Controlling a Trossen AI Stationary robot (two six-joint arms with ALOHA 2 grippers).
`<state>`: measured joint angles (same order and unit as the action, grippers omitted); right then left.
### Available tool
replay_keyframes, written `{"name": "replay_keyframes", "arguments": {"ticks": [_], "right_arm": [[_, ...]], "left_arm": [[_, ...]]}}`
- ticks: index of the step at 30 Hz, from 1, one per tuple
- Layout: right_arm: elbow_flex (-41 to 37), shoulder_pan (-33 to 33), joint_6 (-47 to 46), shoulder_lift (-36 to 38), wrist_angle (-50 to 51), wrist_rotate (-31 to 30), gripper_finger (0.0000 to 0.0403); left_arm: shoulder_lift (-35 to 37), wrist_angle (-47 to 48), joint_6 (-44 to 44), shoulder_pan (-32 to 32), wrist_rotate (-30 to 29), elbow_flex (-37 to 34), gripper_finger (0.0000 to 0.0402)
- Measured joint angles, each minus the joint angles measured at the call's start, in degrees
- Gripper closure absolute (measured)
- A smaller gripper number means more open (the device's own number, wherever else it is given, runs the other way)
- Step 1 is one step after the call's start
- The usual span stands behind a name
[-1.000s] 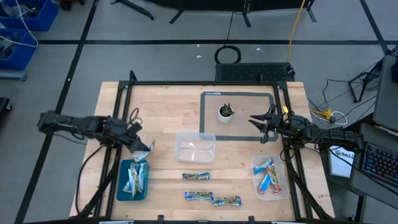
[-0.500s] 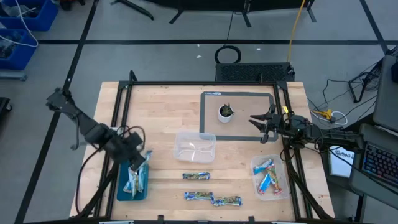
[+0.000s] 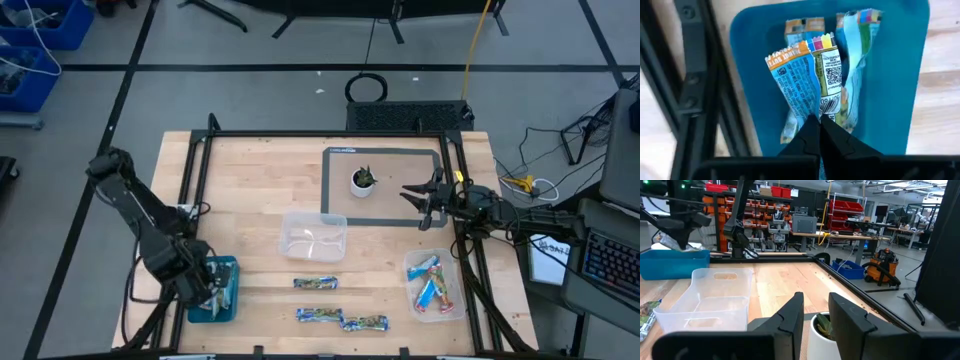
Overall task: Pick and place Granola Bars by type
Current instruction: Put the orange granola bar into the blue bin
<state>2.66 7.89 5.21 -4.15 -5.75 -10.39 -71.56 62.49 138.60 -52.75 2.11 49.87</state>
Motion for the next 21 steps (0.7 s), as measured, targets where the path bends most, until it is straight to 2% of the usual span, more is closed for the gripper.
{"name": "replay_keyframes", "arguments": {"ticks": [5, 15, 21], "right_arm": [[0.01, -0.02, -0.01, 0.01, 0.00, 0.00, 0.0321], [0.02, -0.01, -0.01, 0.01, 0.00, 0.00, 0.0321], [0.00, 0.01, 0.00, -0.01, 0.02, 0.00, 0.0321]], "left_arm": [[-2.28, -3.28, -0.87, 0.11, -3.49, 0.00, 0.0399], [-3.25, -4.36, -3.17, 0.11, -4.60, -0.02, 0.0380], [-3.25, -6.95, -7.23, 0.11, -9.48, -0.02, 0.0377]]}}
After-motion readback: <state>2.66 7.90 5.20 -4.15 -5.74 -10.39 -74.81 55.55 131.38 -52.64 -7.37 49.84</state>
